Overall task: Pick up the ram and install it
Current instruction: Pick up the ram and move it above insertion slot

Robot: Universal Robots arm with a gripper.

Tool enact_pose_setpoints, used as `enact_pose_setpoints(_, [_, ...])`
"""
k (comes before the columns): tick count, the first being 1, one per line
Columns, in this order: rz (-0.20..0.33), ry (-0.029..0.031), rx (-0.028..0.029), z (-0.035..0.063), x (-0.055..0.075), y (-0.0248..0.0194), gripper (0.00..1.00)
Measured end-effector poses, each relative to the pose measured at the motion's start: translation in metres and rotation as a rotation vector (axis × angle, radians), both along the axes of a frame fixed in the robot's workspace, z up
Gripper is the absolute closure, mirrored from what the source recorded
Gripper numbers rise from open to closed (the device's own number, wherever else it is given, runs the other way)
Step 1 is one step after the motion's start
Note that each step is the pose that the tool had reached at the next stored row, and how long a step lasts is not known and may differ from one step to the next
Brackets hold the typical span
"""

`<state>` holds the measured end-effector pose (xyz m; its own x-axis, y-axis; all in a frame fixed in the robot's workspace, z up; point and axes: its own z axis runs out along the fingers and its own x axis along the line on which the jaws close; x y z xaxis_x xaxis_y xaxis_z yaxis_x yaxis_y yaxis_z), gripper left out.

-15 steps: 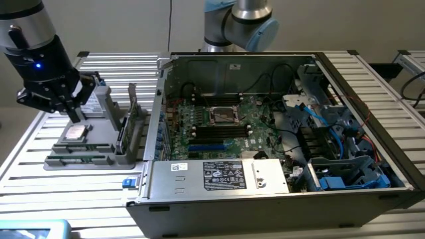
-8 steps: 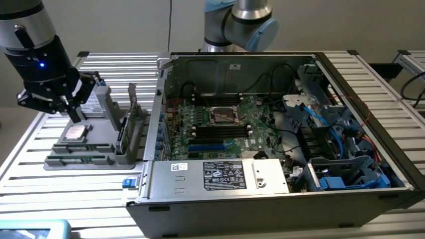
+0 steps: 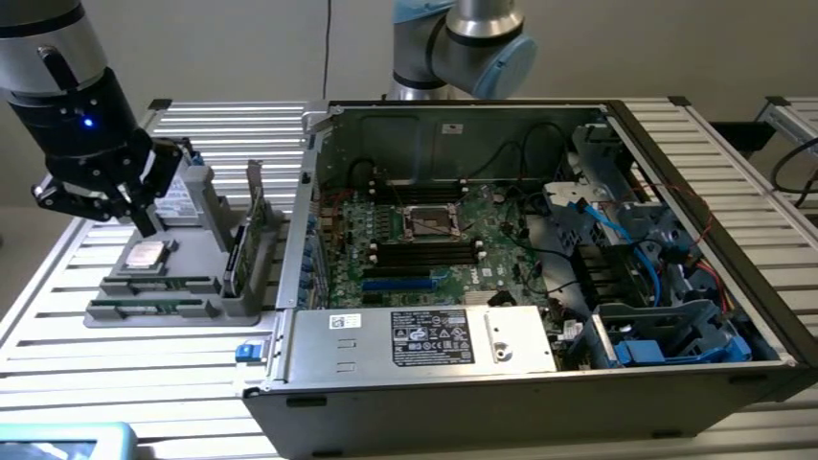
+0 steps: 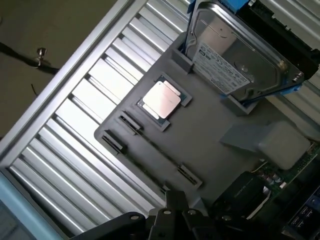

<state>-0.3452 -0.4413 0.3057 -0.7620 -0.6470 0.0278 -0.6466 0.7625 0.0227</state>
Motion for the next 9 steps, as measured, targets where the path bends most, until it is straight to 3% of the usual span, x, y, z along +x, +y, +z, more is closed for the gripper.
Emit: enact_pose_setpoints(9, [0.163, 0.0000, 0.0004, 0.0000, 0.0000, 0.0000, 0.89])
